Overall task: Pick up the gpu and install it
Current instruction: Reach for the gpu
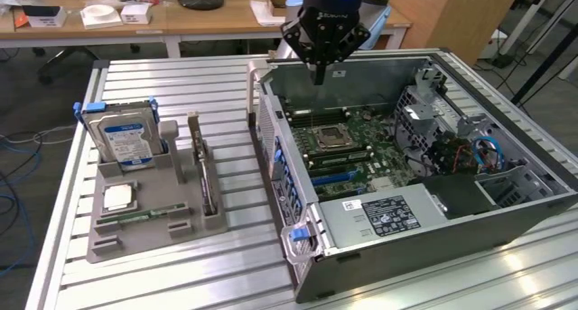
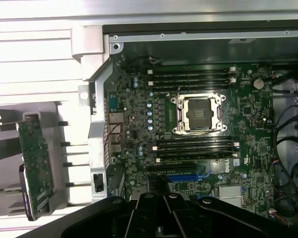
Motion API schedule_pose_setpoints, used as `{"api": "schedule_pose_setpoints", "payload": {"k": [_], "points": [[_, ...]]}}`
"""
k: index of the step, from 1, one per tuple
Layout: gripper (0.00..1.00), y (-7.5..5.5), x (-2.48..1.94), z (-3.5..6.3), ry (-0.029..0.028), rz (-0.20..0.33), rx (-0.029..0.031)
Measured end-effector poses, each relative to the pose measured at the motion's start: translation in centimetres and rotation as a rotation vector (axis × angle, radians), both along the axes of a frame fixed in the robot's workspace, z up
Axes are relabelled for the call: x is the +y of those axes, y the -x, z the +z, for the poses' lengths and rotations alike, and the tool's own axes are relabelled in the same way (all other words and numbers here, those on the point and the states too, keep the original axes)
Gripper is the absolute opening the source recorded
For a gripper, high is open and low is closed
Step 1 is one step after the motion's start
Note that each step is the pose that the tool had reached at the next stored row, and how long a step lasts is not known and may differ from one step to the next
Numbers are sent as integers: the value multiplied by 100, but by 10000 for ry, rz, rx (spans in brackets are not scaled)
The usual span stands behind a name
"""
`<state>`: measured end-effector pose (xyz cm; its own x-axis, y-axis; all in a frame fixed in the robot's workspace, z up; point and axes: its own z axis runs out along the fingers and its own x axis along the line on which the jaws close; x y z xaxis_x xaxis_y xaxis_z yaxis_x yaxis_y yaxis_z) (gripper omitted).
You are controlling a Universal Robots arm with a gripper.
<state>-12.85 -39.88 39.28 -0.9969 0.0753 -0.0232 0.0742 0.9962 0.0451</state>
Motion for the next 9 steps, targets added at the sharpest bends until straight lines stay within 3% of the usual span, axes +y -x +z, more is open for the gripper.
{"api": "schedule_pose_setpoints", "payload": {"k": [9], "points": [[11,43,0,-5,0,1,0]]}}
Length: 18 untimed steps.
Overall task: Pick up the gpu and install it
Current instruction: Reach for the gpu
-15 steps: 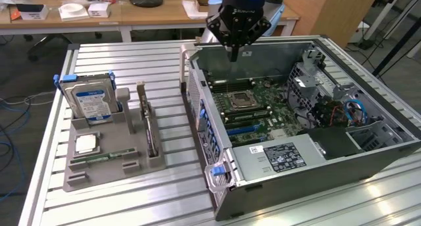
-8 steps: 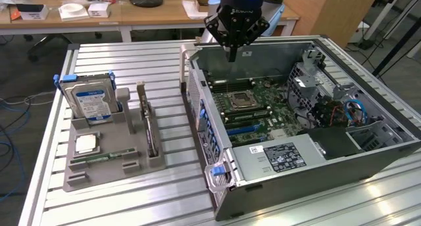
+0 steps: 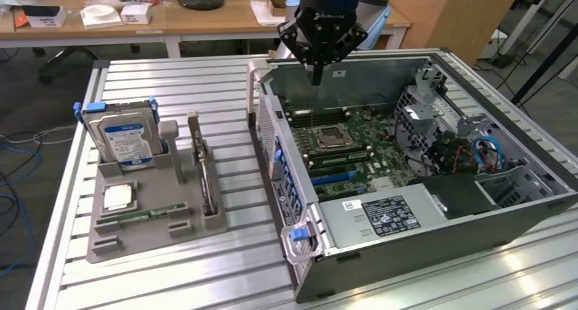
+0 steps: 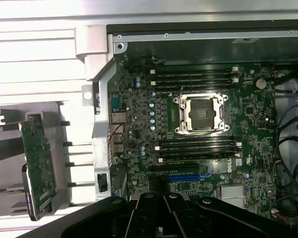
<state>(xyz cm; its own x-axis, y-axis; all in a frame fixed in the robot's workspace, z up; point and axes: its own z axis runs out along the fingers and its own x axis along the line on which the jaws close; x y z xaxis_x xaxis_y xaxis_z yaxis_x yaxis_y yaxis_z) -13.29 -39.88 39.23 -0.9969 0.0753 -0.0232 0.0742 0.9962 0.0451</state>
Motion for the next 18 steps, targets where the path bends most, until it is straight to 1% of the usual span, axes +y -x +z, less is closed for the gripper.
{"api": "schedule_pose_setpoints", "payload": {"k": [18], "points": [[11,111,0,-14,-1,-1,0]]}}
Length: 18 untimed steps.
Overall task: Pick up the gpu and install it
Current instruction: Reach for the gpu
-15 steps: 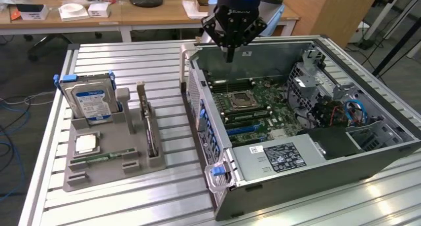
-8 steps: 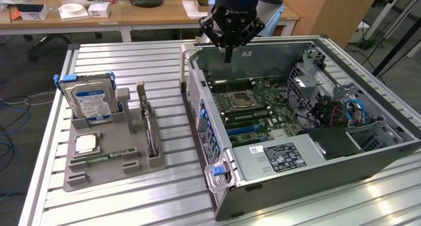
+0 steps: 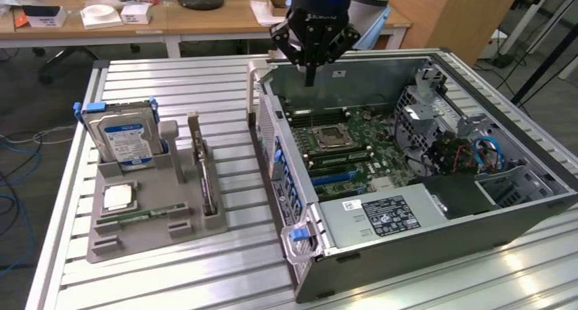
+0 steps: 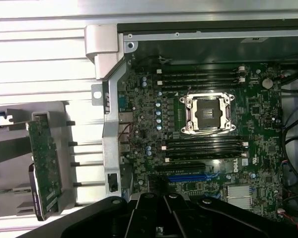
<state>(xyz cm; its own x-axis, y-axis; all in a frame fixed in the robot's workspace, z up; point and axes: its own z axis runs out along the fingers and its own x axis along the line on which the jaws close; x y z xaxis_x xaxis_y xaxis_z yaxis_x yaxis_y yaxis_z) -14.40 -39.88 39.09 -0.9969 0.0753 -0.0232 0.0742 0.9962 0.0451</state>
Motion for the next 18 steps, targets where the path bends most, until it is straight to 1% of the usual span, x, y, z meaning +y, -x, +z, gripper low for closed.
{"api": "schedule_pose_setpoints", "payload": {"k": [18], "points": [[11,87,0,-9,1,0,6]]}}
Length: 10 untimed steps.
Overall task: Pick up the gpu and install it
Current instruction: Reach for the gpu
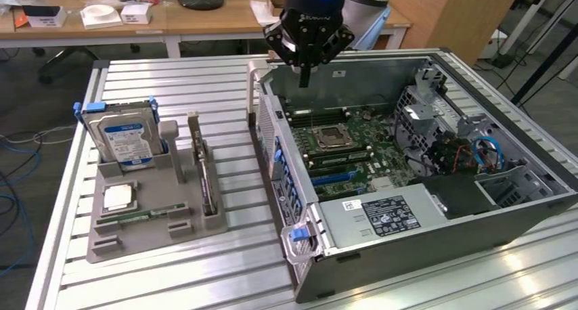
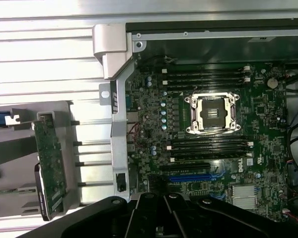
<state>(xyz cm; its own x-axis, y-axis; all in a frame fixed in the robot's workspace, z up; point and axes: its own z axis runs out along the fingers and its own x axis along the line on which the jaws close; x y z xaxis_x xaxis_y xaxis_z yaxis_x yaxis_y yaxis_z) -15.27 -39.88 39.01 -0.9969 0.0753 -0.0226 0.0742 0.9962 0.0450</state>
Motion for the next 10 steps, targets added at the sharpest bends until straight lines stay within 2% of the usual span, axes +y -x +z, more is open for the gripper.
{"api": "schedule_pose_setpoints", "payload": {"k": [10], "points": [[11,48,0,-4,0,-1,6]]}}
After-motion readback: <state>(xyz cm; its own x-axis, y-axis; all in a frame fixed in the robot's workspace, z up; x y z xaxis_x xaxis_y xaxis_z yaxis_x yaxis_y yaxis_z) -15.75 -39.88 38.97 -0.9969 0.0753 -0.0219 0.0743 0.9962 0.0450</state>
